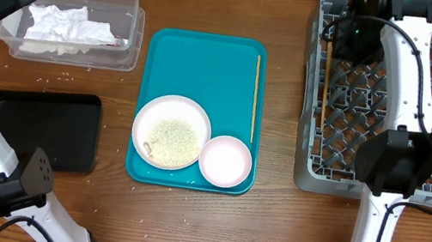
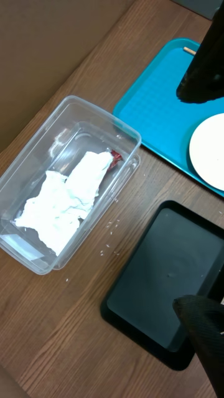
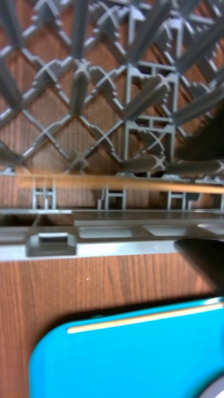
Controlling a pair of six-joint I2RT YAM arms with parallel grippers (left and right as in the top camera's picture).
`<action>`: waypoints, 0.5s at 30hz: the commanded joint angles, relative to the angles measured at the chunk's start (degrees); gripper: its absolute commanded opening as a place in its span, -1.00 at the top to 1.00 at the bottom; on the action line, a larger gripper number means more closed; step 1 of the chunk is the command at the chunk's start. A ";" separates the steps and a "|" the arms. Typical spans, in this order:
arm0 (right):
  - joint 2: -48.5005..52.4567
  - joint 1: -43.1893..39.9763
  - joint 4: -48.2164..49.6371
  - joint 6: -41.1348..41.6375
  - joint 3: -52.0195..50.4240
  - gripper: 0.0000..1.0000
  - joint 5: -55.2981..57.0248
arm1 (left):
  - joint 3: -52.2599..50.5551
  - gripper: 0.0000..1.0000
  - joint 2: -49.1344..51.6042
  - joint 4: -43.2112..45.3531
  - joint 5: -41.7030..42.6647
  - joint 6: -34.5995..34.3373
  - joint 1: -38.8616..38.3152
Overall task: Sort waste into correct bins and load items into the dishwasher
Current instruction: 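Carry the chopstick right and lay it in the dish rack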
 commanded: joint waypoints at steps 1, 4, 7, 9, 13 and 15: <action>-1.11 0.09 0.04 2.58 0.24 -0.01 -0.55 | -0.20 -1.00 -0.20 0.09 -0.42 1.09 0.15; -1.14 0.09 -1.33 4.20 1.77 -0.04 -3.04 | -0.20 -1.00 -0.20 0.07 -0.42 1.09 0.15; -1.22 0.44 -3.32 4.20 3.89 -0.04 -10.25 | -0.20 -1.00 -0.20 0.07 -0.42 1.09 0.15; -1.22 1.38 -3.85 4.22 4.44 -0.03 -14.69 | -0.20 -1.00 -0.20 0.07 -0.42 1.09 0.15; -1.20 6.40 -2.95 6.12 3.93 -0.04 -14.27 | -0.20 -1.00 -0.20 0.09 -0.42 1.09 0.15; -1.09 8.76 -1.95 8.48 3.93 -0.04 -9.75 | -0.20 -1.00 -0.20 0.07 -0.39 1.09 0.15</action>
